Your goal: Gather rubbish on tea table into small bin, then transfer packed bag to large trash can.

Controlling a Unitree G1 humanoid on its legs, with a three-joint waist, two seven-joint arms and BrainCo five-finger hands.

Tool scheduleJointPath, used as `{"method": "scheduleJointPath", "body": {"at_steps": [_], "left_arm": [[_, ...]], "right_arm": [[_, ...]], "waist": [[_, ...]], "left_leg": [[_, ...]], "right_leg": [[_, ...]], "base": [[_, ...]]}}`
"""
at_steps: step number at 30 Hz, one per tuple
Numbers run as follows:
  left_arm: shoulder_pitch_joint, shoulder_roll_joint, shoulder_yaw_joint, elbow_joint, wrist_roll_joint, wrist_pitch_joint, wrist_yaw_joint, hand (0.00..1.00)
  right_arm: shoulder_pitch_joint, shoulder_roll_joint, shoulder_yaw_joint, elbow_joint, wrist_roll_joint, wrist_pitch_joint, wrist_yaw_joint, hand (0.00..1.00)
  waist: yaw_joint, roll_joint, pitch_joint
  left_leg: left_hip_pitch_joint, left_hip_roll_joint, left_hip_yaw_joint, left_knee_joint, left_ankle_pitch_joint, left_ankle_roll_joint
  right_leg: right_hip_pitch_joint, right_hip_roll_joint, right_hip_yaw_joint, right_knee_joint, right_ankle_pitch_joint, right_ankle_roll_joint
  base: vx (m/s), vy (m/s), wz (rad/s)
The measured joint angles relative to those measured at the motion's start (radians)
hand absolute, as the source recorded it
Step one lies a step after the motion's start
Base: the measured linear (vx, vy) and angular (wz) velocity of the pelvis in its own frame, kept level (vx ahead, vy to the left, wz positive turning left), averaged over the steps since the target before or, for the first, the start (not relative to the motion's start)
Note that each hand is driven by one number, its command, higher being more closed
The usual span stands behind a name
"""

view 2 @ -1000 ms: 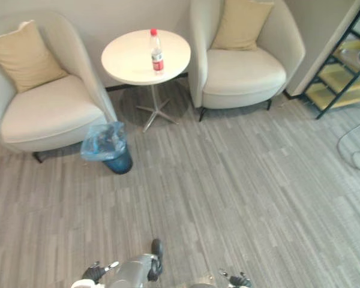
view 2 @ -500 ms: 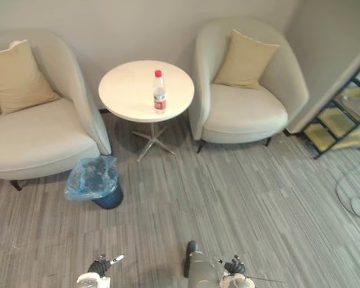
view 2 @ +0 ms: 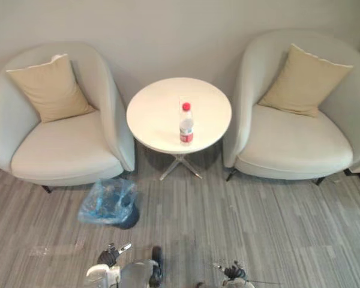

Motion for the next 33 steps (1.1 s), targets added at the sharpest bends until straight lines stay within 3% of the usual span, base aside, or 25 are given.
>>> {"method": "scheduleJointPath", "body": {"at_steps": [1, 2, 3, 4, 5, 6, 8, 11, 12, 13, 14, 15, 16, 19, 20, 22, 24, 26, 27, 28, 30, 33], "left_arm": [[0.0, 0.0, 0.0, 0.003, 0.0, 0.001, 0.0, 0.0], [0.0, 0.0, -0.002, 0.014, 0.0, 0.005, -0.001, 0.0], [-0.001, 0.001, -0.002, 0.019, 0.0, 0.006, -0.002, 0.0], [-0.001, 0.01, -0.003, 0.03, -0.001, 0.01, -0.002, 0.0], [-0.001, 0.012, -0.003, 0.039, 0.0, 0.022, -0.001, 0.0], [0.0, 0.012, -0.003, 0.042, 0.0, 0.023, -0.001, 0.0], [0.0, 0.008, -0.013, 0.048, -0.001, 0.024, -0.002, 0.0], [-0.003, 0.003, -0.013, 0.047, 0.0, 0.021, -0.003, 0.0], [0.0, 0.002, -0.012, 0.047, 0.0, 0.021, -0.003, 0.0], [0.006, 0.008, -0.012, 0.046, 0.001, 0.021, -0.003, 0.0], [0.009, 0.012, -0.009, 0.046, 0.001, 0.02, -0.003, 0.0], [0.006, -0.01, 0.013, 0.057, 0.001, 0.022, -0.002, 0.0], [0.021, -0.041, 0.04, 0.061, 0.002, 0.02, -0.006, 0.0], [0.028, -0.068, 0.067, 0.065, 0.002, 0.021, -0.005, 0.0], [0.027, -0.066, 0.067, 0.062, 0.002, 0.02, -0.006, 0.0], [0.033, -0.06, 0.077, 0.028, 0.001, 0.018, -0.004, 0.0], [0.033, -0.06, 0.076, 0.018, 0.002, 0.016, -0.005, 0.0], [0.033, -0.051, 0.066, 0.017, 0.001, 0.017, -0.006, 0.0], [0.03, -0.048, 0.052, 0.021, 0.001, 0.017, -0.005, 0.0], [0.028, -0.047, 0.047, 0.025, 0.001, 0.017, -0.005, 0.0], [0.028, -0.019, 0.037, 0.036, 0.002, 0.017, -0.004, 0.0], [0.022, -0.01, 0.035, 0.049, 0.003, 0.02, -0.005, 0.0]], "right_arm": [[0.001, -0.001, 0.005, 0.0, -0.001, 0.0, 0.0, 0.0], [0.001, -0.005, 0.011, -0.009, -0.002, -0.001, 0.006, 0.0], [0.002, -0.006, 0.011, -0.015, -0.003, -0.003, 0.01, 0.0], [0.011, -0.005, 0.018, -0.034, -0.006, -0.003, 0.012, 0.0], [0.026, -0.006, 0.024, -0.057, -0.004, -0.004, 0.015, 0.0], [0.029, -0.007, 0.027, -0.066, -0.005, -0.004, 0.015, 0.0], [0.028, -0.008, 0.028, -0.074, -0.006, -0.005, 0.018, 0.0], [0.023, -0.008, 0.028, -0.075, -0.006, -0.012, 0.02, 0.0], [0.018, -0.008, 0.028, -0.073, -0.005, -0.012, 0.02, 0.0], [0.021, -0.005, 0.029, -0.069, -0.006, -0.012, 0.02, 0.0], [0.025, -0.001, 0.029, -0.067, -0.006, -0.011, 0.02, 0.0], [0.02, -0.01, 0.028, -0.067, 0.0, -0.012, 0.022, 0.0], [0.022, -0.024, 0.029, -0.065, -0.003, -0.012, 0.022, 0.0], [0.021, -0.043, 0.03, -0.065, 0.0, -0.011, 0.02, 0.0], [0.022, -0.043, 0.03, -0.065, 0.0, -0.011, 0.019, 0.0], [0.04, -0.04, 0.04, -0.065, 0.003, -0.011, 0.016, 0.0], [0.045, -0.04, 0.047, -0.064, 0.003, -0.01, 0.016, 0.0], [0.045, -0.036, 0.048, -0.064, 0.004, -0.01, 0.016, 0.0], [0.045, -0.038, 0.047, -0.065, 0.004, -0.01, 0.016, 0.0], [0.046, -0.04, 0.047, -0.065, 0.004, -0.01, 0.016, 0.0], [0.053, -0.023, 0.046, -0.058, 0.004, -0.009, 0.013, 0.0], [0.053, -0.016, 0.046, -0.055, 0.003, -0.01, 0.012, 0.0]], "waist": [[0.005, 0.0, -0.002], [0.005, 0.003, -0.002], [0.0, 0.003, -0.002], [-0.016, -0.003, -0.004], [-0.023, 0.0, -0.002], [-0.022, 0.0, -0.001], [-0.034, 0.004, 0.0], [-0.041, 0.006, 0.001], [-0.045, 0.008, 0.002], [-0.049, -0.003, -0.005], [-0.049, -0.016, -0.011], [-0.046, 0.015, -0.008], [-0.046, 0.046, -0.027], [-0.055, 0.083, -0.031], [-0.055, 0.082, -0.03], [-0.041, 0.07, -0.023], [-0.031, 0.07, -0.023], [-0.029, 0.064, -0.025], [-0.031, 0.067, -0.025], [-0.032, 0.069, -0.026], [-0.032, 0.036, -0.044], [-0.031, 0.025, -0.045]], "left_leg": [[0.014, 0.0, 0.01, 0.001, -0.015, 0.004], [0.076, -0.003, 0.031, -0.024, -0.048, 0.006], [0.1, -0.006, 0.032, -0.038, -0.057, 0.006], [0.159, -0.023, 0.031, -0.07, -0.067, 0.004], [0.225, -0.036, 0.028, -0.098, -0.079, 0.0], [0.252, -0.038, 0.029, -0.11, -0.081, -0.002], [0.355, -0.031, 0.004, -0.152, -0.088, -0.014], [0.38, -0.011, -0.041, -0.151, -0.101, -0.03], [0.393, 0.003, -0.076, -0.149, -0.118, -0.038], [0.408, 0.003, -0.109, -0.146, -0.146, -0.055], [0.413, -0.006, -0.124, -0.145, -0.158, -0.065], [0.429, 0.019, -0.147, -0.131, -0.181, -0.079], [0.427, 0.047, -0.149, -0.111, -0.18, -0.08], [0.362, 0.08, -0.183, 0.018, -0.176, -0.089], [0.342, 0.083, -0.191, 0.065, -0.172, -0.095], [0.221, 0.128, -0.167, 0.376, -0.134, -0.164], [0.188, 0.16, -0.113, 0.424, -0.164, -0.149], [0.147, 0.155, -0.075, 0.322, -0.189, -0.142], [0.142, 0.138, -0.078, 0.144, -0.154, -0.13], [0.136, 0.133, -0.085, 0.081, -0.135, -0.131], [0.178, 0.086, -0.086, -0.028, -0.094, -0.113], [0.21, 0.067, -0.062, -0.058, -0.089, -0.105]], "right_leg": [[-0.006, -0.002, 0.012, 0.03, -0.003, 0.005], [-0.09, -0.015, 0.052, 0.265, -0.026, 0.042], [-0.134, -0.024, 0.055, 0.374, -0.022, 0.055], [-0.238, -0.057, 0.054, 0.617, 0.0, 0.092], [-0.303, -0.087, 0.026, 0.769, -0.009, 0.087], [-0.321, -0.096, 0.013, 0.796, -0.021, 0.082], [-0.364, -0.109, -0.087, 0.725, -0.077, 0.043], [-0.402, -0.076, -0.089, 0.521, -0.063, 0.018], [-0.406, -0.038, -0.041, 0.385, -0.014, 0.005], [-0.397, -0.012, 0.014, 0.258, 0.087, -0.007], [-0.393, -0.01, 0.034, 0.222, 0.14, -0.009], [-0.391, 0.007, 0.025, 0.264, 0.154, -0.027], [-0.381, 0.021, 0.01, 0.258, 0.126, -0.038], [-0.329, 0.043, -0.037, 0.21, 0.098, -0.057], [-0.315, 0.044, -0.043, 0.201, 0.095, -0.059], [-0.22, 0.052, -0.071, 0.142, 0.076, -0.077], [-0.184, 0.059, -0.081, 0.118, 0.072, -0.081], [-0.171, 0.055, -0.085, 0.098, 0.075, -0.077], [-0.172, 0.057, -0.077, 0.097, 0.074, -0.065], [-0.174, 0.06, -0.074, 0.096, 0.074, -0.06], [-0.17, 0.053, -0.035, 0.041, 0.099, -0.029], [-0.137, 0.036, -0.016, -0.004, 0.118, -0.017]], "base": [[0.4, 0.159, -0.58], [0.29, 0.13, -0.46], [0.49, 0.216, -0.32], [0.41, 0.164, 0.03], [0.42, 0.139, 0.06], [0.36, 0.064, 0.07], [0.34, 0.013, 0.26], [0.31, -0.081, 0.61], [0.35, -0.2, 0.8], [0.36, -0.221, 0.78], [0.37, -0.256, 0.54], [0.35, -0.235, 0.24], [0.42, -0.28, 0.14], [0.3, -0.237, 0.25], [0.26, -0.255, 0.48], [0.17, -0.151, 0.37], [0.12, -0.047, 0.05], [0.09, 0.009, -0.05], [0.08, 0.062, -0.1], [0.13, 0.11, -0.17], [0.13, 0.094, -0.16], [0.12, 0.128, -0.19]]}}
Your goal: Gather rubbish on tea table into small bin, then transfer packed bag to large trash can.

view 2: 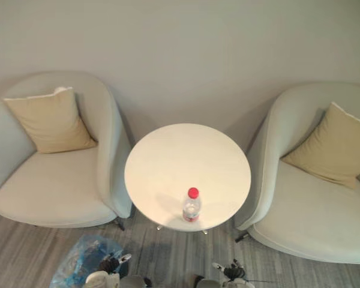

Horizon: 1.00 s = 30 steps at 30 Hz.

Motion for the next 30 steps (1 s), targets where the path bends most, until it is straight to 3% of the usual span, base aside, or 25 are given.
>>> {"method": "scheduleJointPath", "body": {"at_steps": [3, 8, 13, 20, 30], "left_arm": [[0.002, 0.001, -0.021, 0.006, 0.009, 0.0, -0.001, 0.0], [-0.008, 0.015, -0.059, 0.02, 0.019, -0.001, -0.001, 0.0], [-0.006, 0.016, -0.097, 0.021, 0.02, -0.002, -0.001, 0.0], [0.002, 0.04, -0.154, 0.018, 0.038, -0.02, -0.003, 0.0], [0.01, 0.059, -0.237, 0.013, 0.06, -0.044, -0.022, 0.0]], "right_arm": [[0.004, 0.0, 0.004, -0.002, -0.001, -0.003, -0.004, 0.0], [0.008, -0.01, 0.054, -0.051, 0.0, -0.006, -0.017, 0.0], [0.099, -0.069, 0.108, -0.327, -0.013, -0.038, -0.016, 0.0], [0.235, -0.123, 0.152, -0.661, -0.15, -0.077, 0.006, 0.0], [0.289, -0.183, 0.247, -0.811, -0.247, -0.115, 0.067, 0.0]], "waist": [[-0.002, 0.003, -0.006], [-0.002, 0.005, -0.01], [-0.003, 0.019, -0.02], [-0.016, -0.003, -0.035], [-0.033, 0.003, -0.036]], "left_leg": [[0.031, -0.026, 0.002, -0.04, 0.006, 0.01], [0.027, -0.026, 0.004, -0.066, 0.009, 0.015], [0.03, -0.023, -0.005, -0.079, 0.009, 0.015], [0.032, -0.024, -0.033, -0.079, 0.009, 0.015], [0.051, -0.032, -0.069, -0.113, 0.026, 0.017]], "right_leg": [[0.023, -0.012, 0.015, -0.042, 0.013, 0.013], [0.016, 0.001, 0.038, -0.089, 0.036, 0.007], [0.015, 0.016, 0.087, -0.135, 0.069, 0.001], [0.025, 0.02, 0.104, -0.173, 0.099, 0.0], [0.029, 0.017, 0.103, -0.188, 0.122, 0.003]], "base": [[0.07, 0.097, -0.13], [0.04, 0.01, -0.14], [0.03, -0.024, -0.31], [-0.02, -0.012, -0.07], [-0.08, -0.02, 0.0]]}}
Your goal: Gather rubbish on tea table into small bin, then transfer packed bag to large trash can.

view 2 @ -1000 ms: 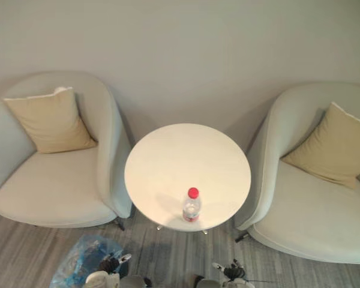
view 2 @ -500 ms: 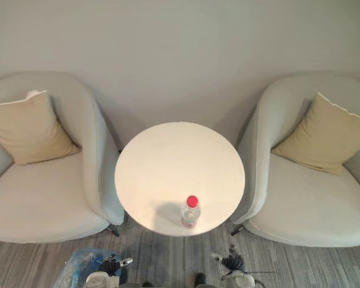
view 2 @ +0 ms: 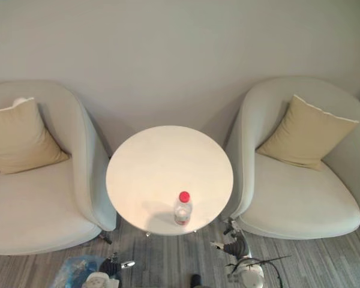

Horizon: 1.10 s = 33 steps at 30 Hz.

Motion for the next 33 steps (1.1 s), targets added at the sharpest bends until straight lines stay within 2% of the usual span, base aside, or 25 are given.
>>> {"method": "scheduleJointPath", "body": {"at_steps": [6, 11, 19, 27, 33], "left_arm": [[0.005, -0.002, -0.025, -0.015, 0.008, 0.0, 0.0, 0.0], [0.005, -0.002, -0.037, -0.018, 0.009, -0.002, 0.0, 0.0], [0.006, -0.002, -0.037, -0.039, 0.008, -0.005, 0.001, 0.0], [0.006, -0.003, -0.037, -0.045, 0.008, -0.003, 0.005, 0.0], [0.006, -0.003, -0.037, -0.047, 0.008, -0.003, 0.006, 0.0]], "right_arm": [[-0.024, -0.059, 0.071, -0.027, -0.05, -0.009, 0.004, 0.0], [-0.072, -0.088, 0.095, -0.036, -0.106, -0.017, -0.023, 0.0], [-0.111, -0.088, 0.101, -0.034, -0.144, -0.017, -0.079, 0.0], [-0.165, -0.082, 0.12, 0.023, -0.144, -0.014, -0.092, 0.0], [-0.183, -0.045, 0.141, 0.056, -0.144, -0.008, -0.096, 0.0]], "waist": [[0.0, 0.014, 0.0], [0.001, 0.022, 0.003], [0.004, 0.026, 0.027], [0.006, 0.029, 0.033], [0.009, 0.029, 0.033]], "left_leg": [[-0.002, -0.003, -0.036, -0.016, 0.014, -0.004], [-0.008, -0.004, -0.06, -0.018, 0.018, -0.003], [-0.024, -0.013, -0.109, -0.02, 0.03, 0.002], [-0.023, -0.015, -0.132, -0.05, 0.05, 0.0], [-0.025, -0.016, -0.149, -0.053, 0.05, 0.0]], "right_leg": [[0.001, -0.001, -0.023, 0.0, 0.0, 0.0], [0.005, -0.001, -0.046, 0.0, -0.001, 0.001], [0.018, -0.009, -0.088, 0.0, -0.006, 0.004], [0.015, -0.011, -0.11, 0.0, -0.009, 0.005], [0.019, -0.011, -0.124, 0.0, -0.015, 0.006]], "base": [[-0.02, -0.024, 0.12], [0.01, -0.015, 0.12], [-0.01, -0.009, 0.16], [-0.02, -0.013, 0.09], [-0.01, -0.002, 0.07]]}}
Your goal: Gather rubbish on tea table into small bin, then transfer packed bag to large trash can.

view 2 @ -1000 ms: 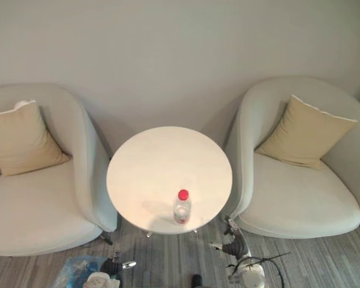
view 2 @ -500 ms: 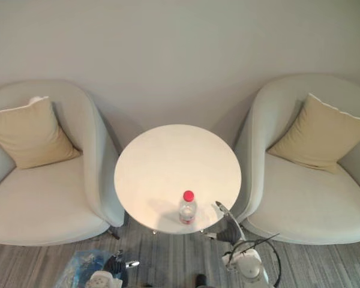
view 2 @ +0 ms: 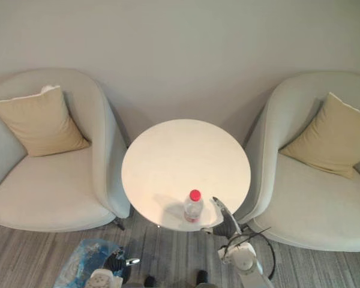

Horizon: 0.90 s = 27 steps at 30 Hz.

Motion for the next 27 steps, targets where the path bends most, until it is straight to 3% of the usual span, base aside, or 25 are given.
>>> {"method": "scheduleJointPath", "body": {"at_steps": [11, 12, 27], "left_arm": [[-0.005, -0.001, 0.0, -0.011, -0.001, 0.0, 0.001, 0.0], [-0.006, -0.002, 0.0, -0.011, -0.001, -0.001, 0.001, 0.0], [-0.01, -0.003, 0.001, -0.012, -0.005, -0.018, 0.004, 0.0]], "right_arm": [[-0.076, 0.039, 0.021, 0.073, 0.02, 0.007, -0.005, 0.0], [-0.083, 0.039, 0.023, 0.074, 0.02, 0.009, -0.006, 1.0], [-0.159, 0.041, 0.037, 0.104, 0.085, 0.023, -0.027, 1.0]], "waist": [[0.027, -0.005, 0.003], [0.031, -0.005, 0.003], [0.047, -0.008, 0.005]], "left_leg": [[-0.018, -0.006, -0.033, -0.001, 0.006, 0.001], [-0.019, -0.006, -0.033, -0.001, 0.006, 0.001], [-0.043, -0.012, -0.067, 0.003, 0.014, 0.002]], "right_leg": [[-0.003, -0.004, -0.033, 0.0, -0.006, 0.0], [-0.003, -0.005, -0.033, 0.0, -0.006, 0.0], [-0.011, -0.007, -0.061, 0.0, -0.01, -0.004]], "base": [[-0.01, -0.001, 0.09], [0.0, 0.0, 0.0], [-0.01, 0.0, 0.05]]}}
